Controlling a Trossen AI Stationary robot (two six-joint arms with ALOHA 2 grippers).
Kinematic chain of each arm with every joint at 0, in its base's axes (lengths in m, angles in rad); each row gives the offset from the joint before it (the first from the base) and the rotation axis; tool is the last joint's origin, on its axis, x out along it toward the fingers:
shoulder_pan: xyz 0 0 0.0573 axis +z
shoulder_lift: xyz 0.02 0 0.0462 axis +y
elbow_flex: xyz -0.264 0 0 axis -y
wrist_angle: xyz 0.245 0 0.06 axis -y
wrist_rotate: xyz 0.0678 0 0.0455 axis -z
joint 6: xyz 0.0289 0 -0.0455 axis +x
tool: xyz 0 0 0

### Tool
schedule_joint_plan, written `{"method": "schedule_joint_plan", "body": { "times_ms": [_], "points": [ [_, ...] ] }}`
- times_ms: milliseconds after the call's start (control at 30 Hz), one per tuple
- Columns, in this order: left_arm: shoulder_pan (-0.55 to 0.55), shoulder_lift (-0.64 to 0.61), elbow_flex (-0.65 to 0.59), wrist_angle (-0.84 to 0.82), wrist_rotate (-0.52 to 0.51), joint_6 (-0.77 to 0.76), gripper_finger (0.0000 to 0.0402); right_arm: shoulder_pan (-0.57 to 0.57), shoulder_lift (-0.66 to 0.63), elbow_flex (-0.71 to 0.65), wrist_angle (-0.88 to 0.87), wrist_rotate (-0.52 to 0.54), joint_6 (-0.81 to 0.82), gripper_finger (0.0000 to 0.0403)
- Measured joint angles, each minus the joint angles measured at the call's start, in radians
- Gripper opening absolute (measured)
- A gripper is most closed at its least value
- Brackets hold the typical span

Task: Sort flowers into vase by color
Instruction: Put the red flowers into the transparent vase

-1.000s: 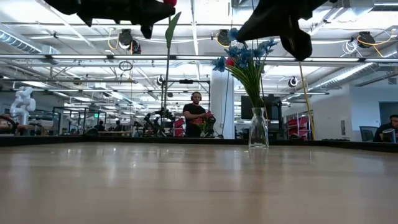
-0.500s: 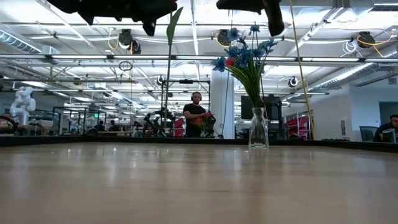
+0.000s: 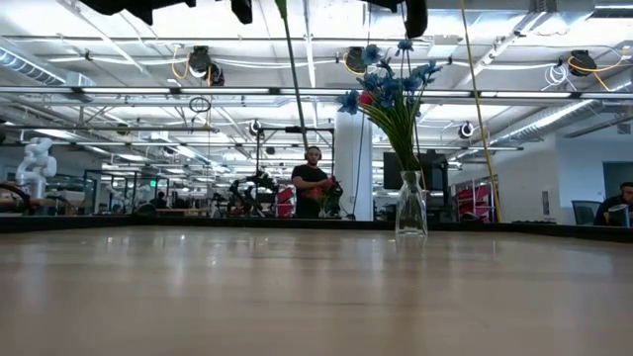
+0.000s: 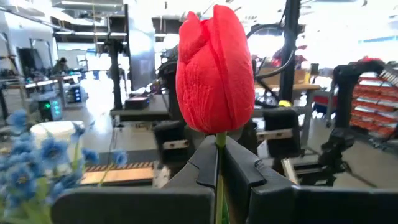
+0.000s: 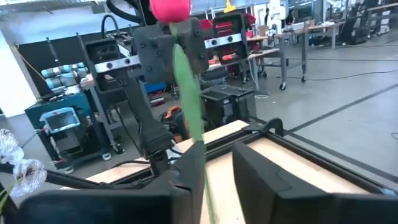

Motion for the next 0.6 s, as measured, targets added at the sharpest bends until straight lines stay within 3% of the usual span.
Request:
{"method": "schedule_joint_plan", "body": {
  "times_ms": [167,400,600],
  "points": [
    [-0.029,0.021,0.000,0.033,-0.015,-0.030,0.0011,-0.023,0.054,0.083,-0.045,-0.103,-0.077,0.0114],
    [-0.059,0.063,0.000,0.041,-0.072,-0.030,0.0011,-0.040,0.088,0.255,-0.378,-0.097,-0.112,0.0144],
    [-0.078,0.067,0.000,0.050,-0.082,-0.029,0.0011,-0.063,0.088,0.296,-0.415,-0.107,-0.098,0.0148]
  ]
}}
